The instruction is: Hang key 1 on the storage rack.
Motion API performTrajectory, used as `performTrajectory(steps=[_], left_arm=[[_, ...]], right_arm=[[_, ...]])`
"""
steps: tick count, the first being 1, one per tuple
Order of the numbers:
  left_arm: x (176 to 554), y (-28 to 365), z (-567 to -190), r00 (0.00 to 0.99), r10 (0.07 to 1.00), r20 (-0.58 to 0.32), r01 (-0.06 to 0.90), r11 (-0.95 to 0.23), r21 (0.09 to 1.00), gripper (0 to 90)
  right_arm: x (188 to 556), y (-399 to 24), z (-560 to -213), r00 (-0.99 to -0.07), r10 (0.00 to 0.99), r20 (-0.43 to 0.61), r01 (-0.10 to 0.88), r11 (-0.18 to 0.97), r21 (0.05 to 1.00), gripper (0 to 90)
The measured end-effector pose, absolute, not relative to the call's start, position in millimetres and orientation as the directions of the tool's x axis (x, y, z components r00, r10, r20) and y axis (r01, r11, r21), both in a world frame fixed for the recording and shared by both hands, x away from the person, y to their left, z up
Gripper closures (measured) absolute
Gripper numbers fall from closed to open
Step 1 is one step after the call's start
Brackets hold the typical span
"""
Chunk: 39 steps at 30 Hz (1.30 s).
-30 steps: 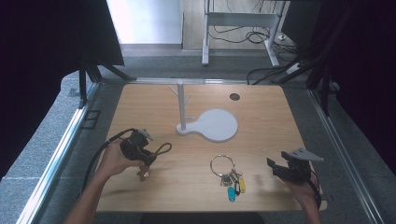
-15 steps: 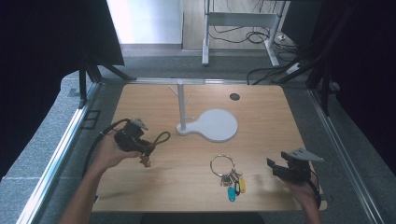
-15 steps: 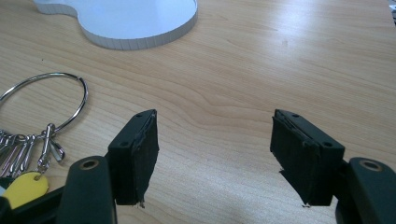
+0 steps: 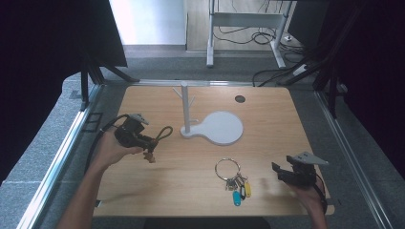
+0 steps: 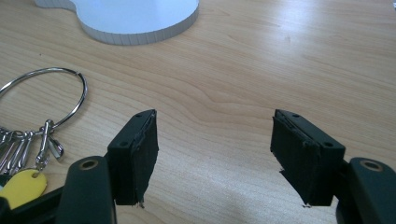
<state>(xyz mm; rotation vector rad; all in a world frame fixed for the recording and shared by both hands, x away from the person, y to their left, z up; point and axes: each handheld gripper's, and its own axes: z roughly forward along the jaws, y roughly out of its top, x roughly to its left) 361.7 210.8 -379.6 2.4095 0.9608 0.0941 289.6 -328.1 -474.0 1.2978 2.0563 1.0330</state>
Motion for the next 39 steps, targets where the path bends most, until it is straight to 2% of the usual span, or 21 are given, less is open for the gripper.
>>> performTrajectory(steps=[39], left_arm=[[420.6, 219.9, -336.2, 0.695, 0.696, -0.181, 0.655, -0.508, 0.560, 67.1]], right_arm=[[290.2, -325.3, -475.0, -0.429, 0.903, -0.033, 0.532, 0.281, 0.798, 31.4]])
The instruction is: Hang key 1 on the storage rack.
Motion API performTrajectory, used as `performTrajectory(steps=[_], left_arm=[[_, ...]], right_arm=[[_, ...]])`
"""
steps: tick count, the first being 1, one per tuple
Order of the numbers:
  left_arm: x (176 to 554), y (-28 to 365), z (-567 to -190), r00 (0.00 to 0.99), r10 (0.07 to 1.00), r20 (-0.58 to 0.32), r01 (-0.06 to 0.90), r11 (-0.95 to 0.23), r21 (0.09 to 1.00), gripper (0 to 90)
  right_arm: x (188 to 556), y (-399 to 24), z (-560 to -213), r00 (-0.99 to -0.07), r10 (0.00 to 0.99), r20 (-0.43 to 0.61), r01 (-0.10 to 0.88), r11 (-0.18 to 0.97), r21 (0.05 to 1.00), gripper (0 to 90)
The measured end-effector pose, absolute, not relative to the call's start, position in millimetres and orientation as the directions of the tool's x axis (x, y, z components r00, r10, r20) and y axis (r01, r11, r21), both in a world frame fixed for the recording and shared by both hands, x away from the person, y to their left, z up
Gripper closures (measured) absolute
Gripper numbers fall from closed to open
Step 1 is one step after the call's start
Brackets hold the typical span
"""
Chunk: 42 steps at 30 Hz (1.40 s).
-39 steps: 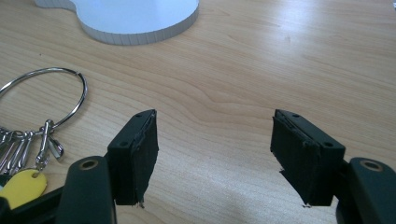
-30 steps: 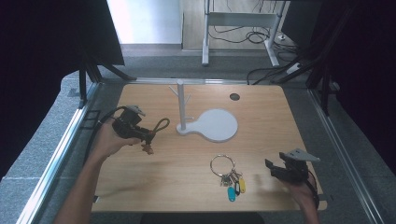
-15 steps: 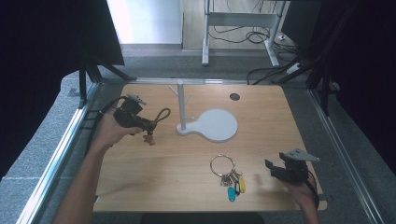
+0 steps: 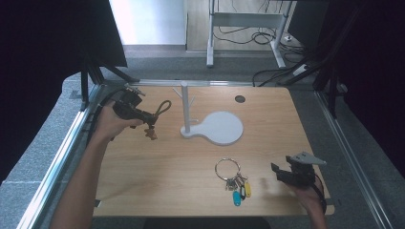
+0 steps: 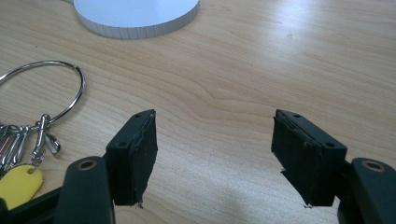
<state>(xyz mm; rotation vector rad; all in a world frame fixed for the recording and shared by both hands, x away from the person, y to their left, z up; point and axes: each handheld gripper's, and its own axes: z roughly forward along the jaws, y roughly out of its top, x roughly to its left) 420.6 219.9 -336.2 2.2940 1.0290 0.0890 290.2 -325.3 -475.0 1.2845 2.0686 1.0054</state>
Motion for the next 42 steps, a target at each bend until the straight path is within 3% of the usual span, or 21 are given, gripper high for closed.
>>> performTrajectory(steps=[15, 42], left_arm=[[446.7, 219.7, -328.0, 0.671, 0.722, -0.166, 0.680, -0.511, 0.526, 67.1], [476.2, 207.4, -322.0, 0.675, 0.702, -0.229, 0.682, -0.474, 0.557, 67.1]], right_arm=[[290.6, -327.9, -475.4, -0.415, 0.909, -0.038, 0.543, 0.281, 0.792, 31.0], [291.3, -325.8, -477.9, -0.418, 0.907, -0.048, 0.543, 0.292, 0.787, 30.9]])
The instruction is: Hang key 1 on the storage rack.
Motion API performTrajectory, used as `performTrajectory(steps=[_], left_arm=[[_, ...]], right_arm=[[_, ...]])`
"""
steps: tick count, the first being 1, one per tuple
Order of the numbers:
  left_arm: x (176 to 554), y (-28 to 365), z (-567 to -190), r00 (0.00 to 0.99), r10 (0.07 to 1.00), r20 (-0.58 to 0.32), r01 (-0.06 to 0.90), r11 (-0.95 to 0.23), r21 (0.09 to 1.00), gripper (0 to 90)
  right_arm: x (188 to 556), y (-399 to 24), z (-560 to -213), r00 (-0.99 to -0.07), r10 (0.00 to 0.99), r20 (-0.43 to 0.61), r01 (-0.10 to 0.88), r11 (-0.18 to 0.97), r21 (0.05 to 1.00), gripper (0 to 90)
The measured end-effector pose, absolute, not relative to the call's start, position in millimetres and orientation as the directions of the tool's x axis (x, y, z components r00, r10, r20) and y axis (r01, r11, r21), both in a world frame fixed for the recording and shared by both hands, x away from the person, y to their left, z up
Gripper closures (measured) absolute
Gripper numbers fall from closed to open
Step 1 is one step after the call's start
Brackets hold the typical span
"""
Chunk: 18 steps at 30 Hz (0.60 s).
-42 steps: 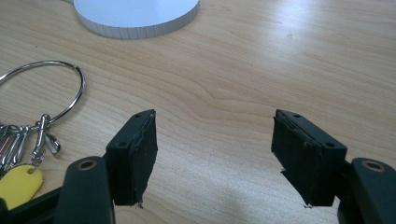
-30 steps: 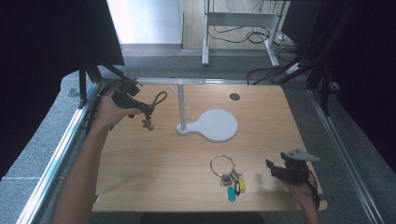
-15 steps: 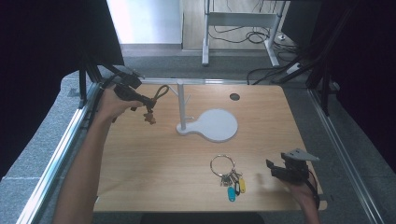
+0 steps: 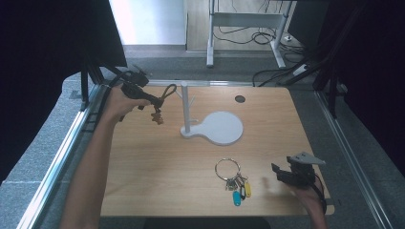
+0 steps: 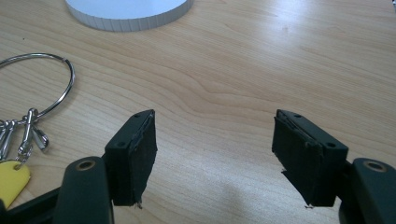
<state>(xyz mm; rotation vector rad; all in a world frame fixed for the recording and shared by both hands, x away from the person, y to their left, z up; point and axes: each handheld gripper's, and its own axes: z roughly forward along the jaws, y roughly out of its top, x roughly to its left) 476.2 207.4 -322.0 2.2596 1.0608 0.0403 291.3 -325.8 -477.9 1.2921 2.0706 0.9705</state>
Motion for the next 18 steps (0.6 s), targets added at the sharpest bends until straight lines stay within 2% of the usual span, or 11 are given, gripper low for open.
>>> performTrajectory(steps=[18], left_arm=[[481.5, 188.2, -345.5, 0.688, 0.687, -0.233, 0.684, -0.507, 0.526, 67.0]], right_arm=[[292.0, -321.8, -480.0, -0.440, 0.897, -0.048, 0.550, 0.312, 0.775, 30.3]])
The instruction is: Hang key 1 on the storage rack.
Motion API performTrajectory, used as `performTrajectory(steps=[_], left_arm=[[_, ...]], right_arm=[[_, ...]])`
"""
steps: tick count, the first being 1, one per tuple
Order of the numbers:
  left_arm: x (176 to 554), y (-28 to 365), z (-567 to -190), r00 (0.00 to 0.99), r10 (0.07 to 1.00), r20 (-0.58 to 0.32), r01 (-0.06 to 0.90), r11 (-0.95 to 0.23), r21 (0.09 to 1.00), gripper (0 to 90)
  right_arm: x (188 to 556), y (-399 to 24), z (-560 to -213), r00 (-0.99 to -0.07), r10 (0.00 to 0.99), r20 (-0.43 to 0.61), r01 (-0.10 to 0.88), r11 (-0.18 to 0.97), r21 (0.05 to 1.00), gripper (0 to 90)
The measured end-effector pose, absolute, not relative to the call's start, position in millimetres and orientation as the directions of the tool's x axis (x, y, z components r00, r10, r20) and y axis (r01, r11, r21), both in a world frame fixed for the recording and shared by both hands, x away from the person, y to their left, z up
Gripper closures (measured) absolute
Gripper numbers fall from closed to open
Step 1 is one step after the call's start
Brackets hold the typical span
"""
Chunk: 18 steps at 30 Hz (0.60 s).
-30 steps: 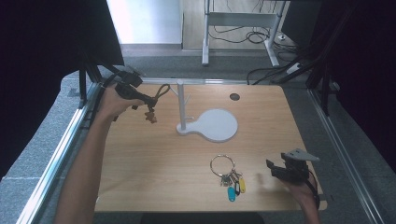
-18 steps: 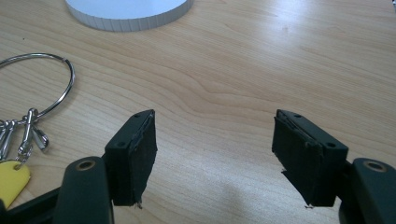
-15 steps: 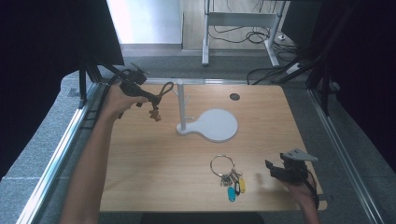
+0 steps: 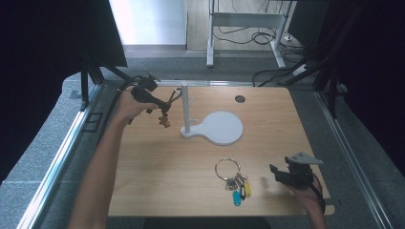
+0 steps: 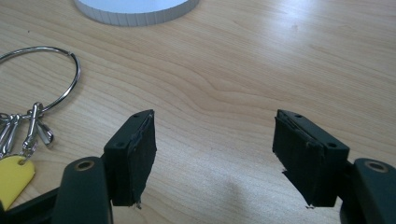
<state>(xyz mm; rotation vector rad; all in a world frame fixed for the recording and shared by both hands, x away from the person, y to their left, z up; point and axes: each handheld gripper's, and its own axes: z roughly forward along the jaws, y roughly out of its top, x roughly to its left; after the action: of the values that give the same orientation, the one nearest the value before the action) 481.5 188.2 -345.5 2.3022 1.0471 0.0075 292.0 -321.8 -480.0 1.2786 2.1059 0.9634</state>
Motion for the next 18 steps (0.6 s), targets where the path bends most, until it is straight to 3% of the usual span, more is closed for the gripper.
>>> performTrajectory(steps=[13, 18], left_arm=[[479.5, 182.1, -362.2, 0.695, 0.684, -0.222, 0.675, -0.513, 0.530, 65.2], [476.2, 181.7, -365.1, 0.683, 0.703, -0.196, 0.678, -0.512, 0.527, 52.1]], right_arm=[[293.2, -321.7, -479.1, -0.440, 0.897, -0.037, 0.548, 0.301, 0.780, 30.3], [295.2, -322.8, -478.0, -0.440, 0.898, -0.028, 0.549, 0.293, 0.783, 30.2]])
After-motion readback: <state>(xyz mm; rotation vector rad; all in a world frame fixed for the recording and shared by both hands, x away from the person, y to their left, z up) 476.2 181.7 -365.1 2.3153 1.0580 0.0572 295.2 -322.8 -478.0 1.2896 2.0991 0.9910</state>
